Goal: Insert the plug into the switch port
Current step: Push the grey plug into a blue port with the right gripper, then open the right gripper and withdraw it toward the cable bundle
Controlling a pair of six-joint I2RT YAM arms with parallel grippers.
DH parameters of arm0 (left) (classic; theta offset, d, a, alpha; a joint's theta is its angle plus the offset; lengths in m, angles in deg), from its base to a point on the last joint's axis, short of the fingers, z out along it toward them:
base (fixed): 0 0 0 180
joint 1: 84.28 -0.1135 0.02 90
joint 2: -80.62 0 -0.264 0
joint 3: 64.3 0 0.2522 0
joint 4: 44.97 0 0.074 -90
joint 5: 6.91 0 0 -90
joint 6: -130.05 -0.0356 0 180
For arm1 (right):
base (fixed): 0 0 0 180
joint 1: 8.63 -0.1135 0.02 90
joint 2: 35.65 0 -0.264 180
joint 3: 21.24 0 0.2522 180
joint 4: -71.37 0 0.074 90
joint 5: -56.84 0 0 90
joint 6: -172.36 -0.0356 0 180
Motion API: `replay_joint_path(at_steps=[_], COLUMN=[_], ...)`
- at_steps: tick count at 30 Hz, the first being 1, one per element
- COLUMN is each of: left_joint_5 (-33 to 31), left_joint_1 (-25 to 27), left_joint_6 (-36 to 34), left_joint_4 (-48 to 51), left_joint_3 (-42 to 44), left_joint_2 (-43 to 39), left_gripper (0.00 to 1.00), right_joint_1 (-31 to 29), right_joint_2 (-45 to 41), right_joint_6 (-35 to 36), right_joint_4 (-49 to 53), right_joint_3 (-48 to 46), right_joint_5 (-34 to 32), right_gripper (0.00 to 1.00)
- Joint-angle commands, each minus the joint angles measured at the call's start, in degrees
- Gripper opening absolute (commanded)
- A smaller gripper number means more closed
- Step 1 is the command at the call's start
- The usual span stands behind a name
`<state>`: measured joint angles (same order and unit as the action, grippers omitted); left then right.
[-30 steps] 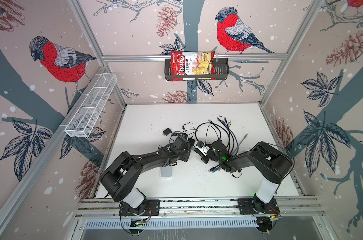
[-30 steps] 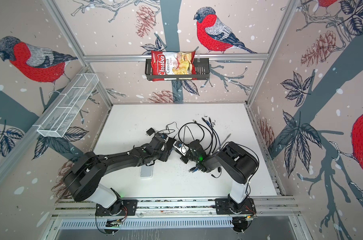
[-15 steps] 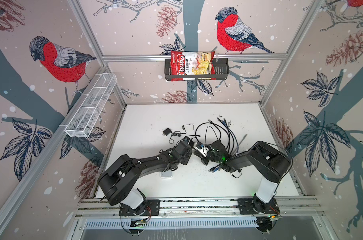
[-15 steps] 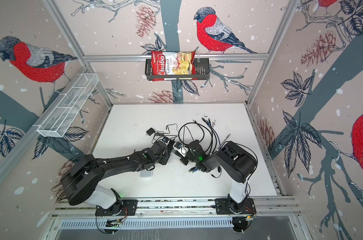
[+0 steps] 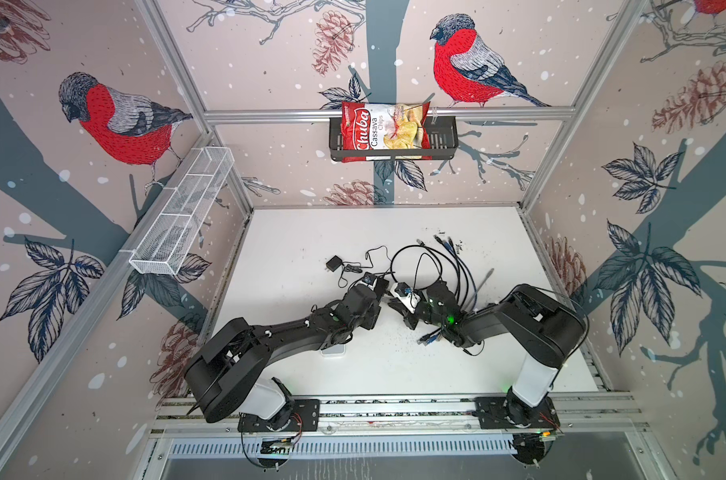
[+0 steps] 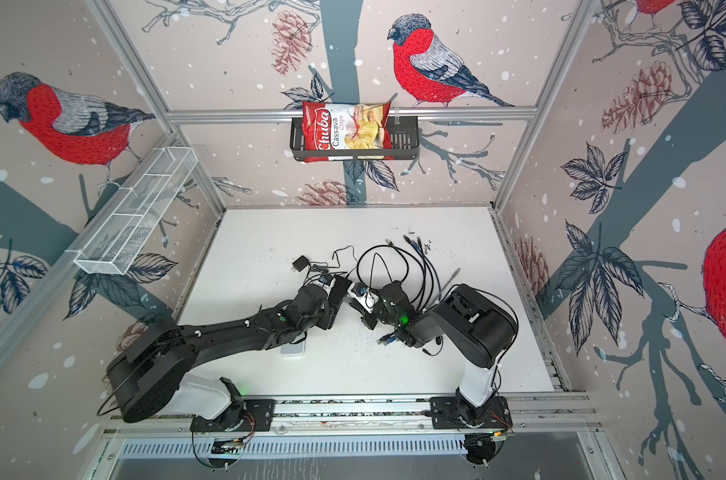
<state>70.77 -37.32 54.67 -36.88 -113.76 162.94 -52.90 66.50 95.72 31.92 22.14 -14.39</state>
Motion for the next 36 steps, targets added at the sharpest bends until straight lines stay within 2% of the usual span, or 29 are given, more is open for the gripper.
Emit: replay_joint_path(at_steps=[1,8,14,20,22,24,26,32,36], left_joint_5=[25.86,30.76,31.73,20.69,12.75,3.55,-0.78,-4.26,-7.37], left_joint_1=[1.27,1.38,1.41,1.34,1.36,1.06,0.47,-3.99,-5.41], left_joint_6=[-2.09,-2.34,-2.74,-1.02,1.53,3.99,5.02,9.79,11.53], left_joint_4=[-11.90,-15.33,-15.65,-13.61,-11.81,-9.44,-7.72,-2.26,-1.71], left_joint_3=[0.04,0.77,1.03,1.34,0.95,0.30,-1.04,-6.27,-6.78], left_joint_2=[-0.14,-0.91,-0.61,-0.58,-0.30,0.90,2.50,8.62,9.40], left_gripper=[0.27,0.26,0.26,0.25,0.25,0.25,0.25,0.24,0.24], right_joint_1=[-0.54,-0.74,-0.81,-0.73,-0.39,0.33,0.86,3.58,6.16], right_joint_2=[-0.57,-0.20,-0.26,-0.44,-0.38,-0.42,-0.55,-2.01,-5.20], right_joint_6=[0.07,0.46,1.40,2.78,2.81,2.89,2.77,1.25,-0.26], right_joint_4=[-10.34,-9.63,-7.65,-3.91,-1.57,1.30,2.38,7.50,7.27], right_joint_3=[1.82,3.76,5.32,6.30,6.82,7.67,7.65,8.28,6.19], right_joint_5=[1.27,2.24,2.59,0.35,-0.48,-0.77,-1.22,-0.98,0.00], right_gripper=[0.00,0.00,0.00,0.03,0.10,0.11,0.14,0.20,0.24])
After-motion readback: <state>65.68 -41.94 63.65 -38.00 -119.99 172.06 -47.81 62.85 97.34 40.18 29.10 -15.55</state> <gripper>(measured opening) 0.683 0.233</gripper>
